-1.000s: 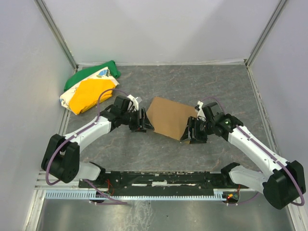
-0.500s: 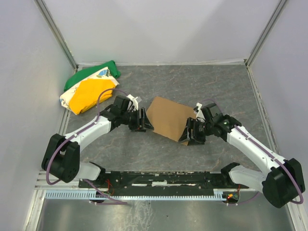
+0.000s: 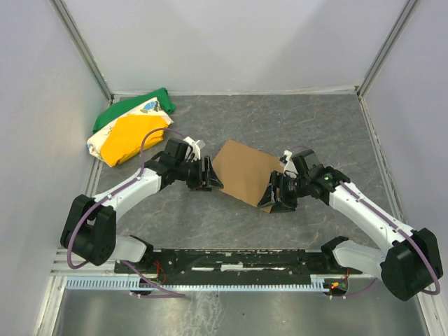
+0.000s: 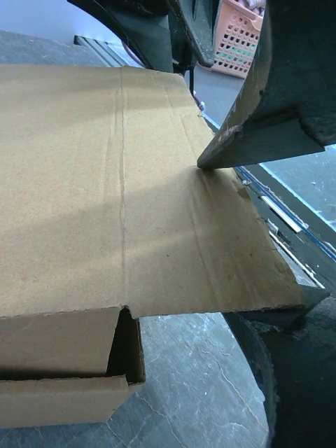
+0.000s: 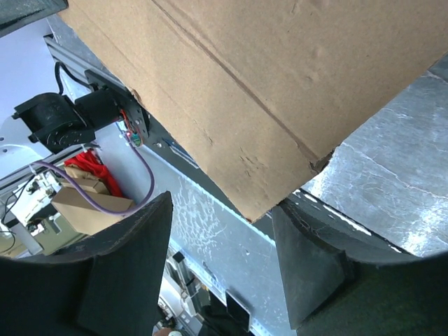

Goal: Fold the paper box

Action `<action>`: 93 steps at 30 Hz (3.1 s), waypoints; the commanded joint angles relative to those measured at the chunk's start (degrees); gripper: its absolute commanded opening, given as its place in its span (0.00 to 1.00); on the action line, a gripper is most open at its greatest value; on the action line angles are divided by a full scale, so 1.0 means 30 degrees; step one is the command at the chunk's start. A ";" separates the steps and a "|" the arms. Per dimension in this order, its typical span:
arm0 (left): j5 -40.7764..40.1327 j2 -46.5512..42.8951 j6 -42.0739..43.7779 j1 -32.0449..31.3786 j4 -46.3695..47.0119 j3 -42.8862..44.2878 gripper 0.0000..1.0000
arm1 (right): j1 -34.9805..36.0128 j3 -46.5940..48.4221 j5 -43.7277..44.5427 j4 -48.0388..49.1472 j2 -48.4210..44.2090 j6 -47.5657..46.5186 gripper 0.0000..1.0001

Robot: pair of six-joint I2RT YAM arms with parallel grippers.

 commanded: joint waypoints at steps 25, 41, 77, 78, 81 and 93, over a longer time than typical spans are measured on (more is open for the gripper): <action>0.1101 0.0067 0.0986 -0.0181 -0.0123 0.0992 0.67 | -0.0088 0.1522 -0.1224 0.0891 -0.0523 -0.0060 0.66; 0.1196 0.0170 0.0986 -0.0196 -0.0014 0.0871 0.67 | -0.0093 0.1357 -0.1195 -0.0754 -0.1060 -0.0968 0.66; 0.1806 -0.0710 0.0060 -0.0234 0.1634 -0.0764 0.67 | -0.0079 -0.0327 0.1010 -0.1079 -0.1686 -0.2429 0.70; 0.1685 -0.0766 0.0134 -0.0212 0.1489 -0.0652 0.67 | -0.0083 -0.0103 0.2025 -0.1752 -0.1812 -0.2790 0.70; 0.1257 -0.0748 0.0397 -0.0222 0.0989 -0.0448 0.67 | -0.0105 0.0450 0.3306 -0.2832 -0.1600 -0.3412 0.70; 0.0991 -0.1392 -0.1238 -0.0222 0.3116 -0.2573 0.59 | -0.0074 0.2452 0.8922 -0.3839 -0.0039 -0.3318 0.69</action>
